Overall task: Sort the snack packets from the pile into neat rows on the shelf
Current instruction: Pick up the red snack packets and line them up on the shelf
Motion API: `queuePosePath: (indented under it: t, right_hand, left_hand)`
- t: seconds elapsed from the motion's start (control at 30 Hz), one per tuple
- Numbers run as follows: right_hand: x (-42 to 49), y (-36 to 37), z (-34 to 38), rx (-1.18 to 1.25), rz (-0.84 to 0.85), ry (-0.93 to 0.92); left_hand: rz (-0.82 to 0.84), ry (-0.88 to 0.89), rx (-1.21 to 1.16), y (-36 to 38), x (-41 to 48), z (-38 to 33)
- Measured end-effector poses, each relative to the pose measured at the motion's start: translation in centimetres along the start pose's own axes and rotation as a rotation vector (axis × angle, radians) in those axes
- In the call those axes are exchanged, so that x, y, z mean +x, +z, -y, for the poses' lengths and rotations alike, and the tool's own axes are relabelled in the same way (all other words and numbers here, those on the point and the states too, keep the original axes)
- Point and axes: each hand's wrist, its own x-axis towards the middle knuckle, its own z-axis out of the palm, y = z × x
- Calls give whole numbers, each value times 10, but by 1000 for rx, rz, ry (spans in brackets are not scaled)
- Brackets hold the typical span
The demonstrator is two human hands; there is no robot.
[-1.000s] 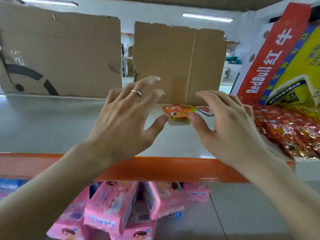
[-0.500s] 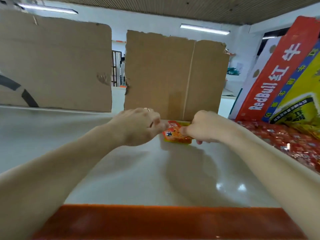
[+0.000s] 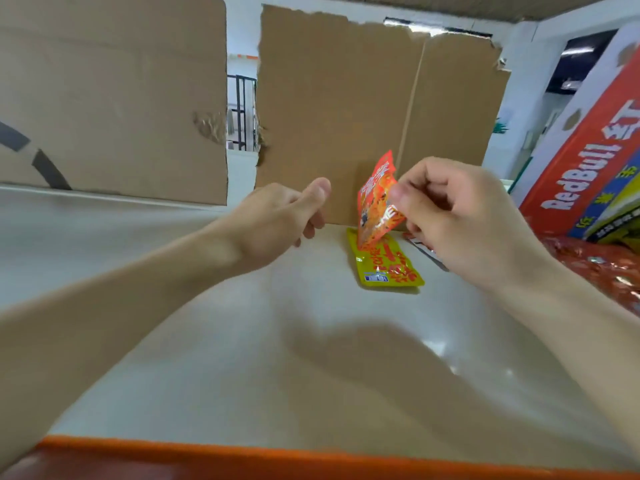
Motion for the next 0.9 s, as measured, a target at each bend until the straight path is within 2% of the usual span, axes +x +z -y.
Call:
queuePosePath:
  t: [0.1,0.17,0.3,0.47,0.67,0.9]
  right_hand:
    - [-5,2,6,78,-11,-142]
    - [-8,3,11,163,3,-205]
    - [-12,8,11,164,20,-244]
    - [-11,15,5,109,31,-158]
    - [-11,19,3,82,16,-101]
    - [-11,20,0,-43,3,-149]
  left_hand:
    - [28,-24,-145,-4,1,-4]
    - [54,-26,-330,-7,0,-10]
    - [-75,72,-695,-14,-4,-22]
    - [-206,195,-658,-26,-12,-30]
    - [-174,364,-583,-27,-20,-31]
    - [-157,420,-533,-24,-25,-35]
